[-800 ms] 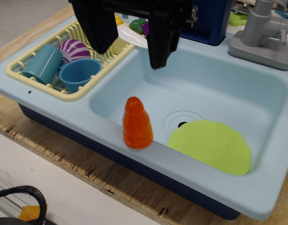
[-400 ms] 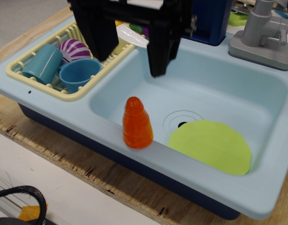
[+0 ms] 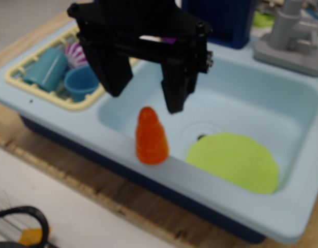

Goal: Put carrot on plate

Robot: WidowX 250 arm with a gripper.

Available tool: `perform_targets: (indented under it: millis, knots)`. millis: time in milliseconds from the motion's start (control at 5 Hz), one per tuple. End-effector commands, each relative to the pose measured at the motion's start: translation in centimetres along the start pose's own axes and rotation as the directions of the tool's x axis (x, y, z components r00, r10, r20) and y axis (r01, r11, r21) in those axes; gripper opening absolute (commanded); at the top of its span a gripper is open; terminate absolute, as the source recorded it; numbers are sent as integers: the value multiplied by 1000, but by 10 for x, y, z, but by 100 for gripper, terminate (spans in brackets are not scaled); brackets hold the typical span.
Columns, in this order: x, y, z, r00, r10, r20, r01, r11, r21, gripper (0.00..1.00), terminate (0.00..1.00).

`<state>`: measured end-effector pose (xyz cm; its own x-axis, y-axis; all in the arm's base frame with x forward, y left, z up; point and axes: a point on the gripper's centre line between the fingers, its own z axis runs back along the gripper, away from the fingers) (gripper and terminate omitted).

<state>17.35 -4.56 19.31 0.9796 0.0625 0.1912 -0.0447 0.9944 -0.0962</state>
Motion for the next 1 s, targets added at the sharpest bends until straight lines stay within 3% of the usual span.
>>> perform_targets:
  millis: [0,400,800]
  knots:
    - [-1,4,-5,1000,14,17,-14,1000,-16,100,0]
    - [11,14,-15,1000,-2,-11,2,1000,-10,100,0]
    - [-1,14,-27,999,27,-24,-28,999,-44,100,0]
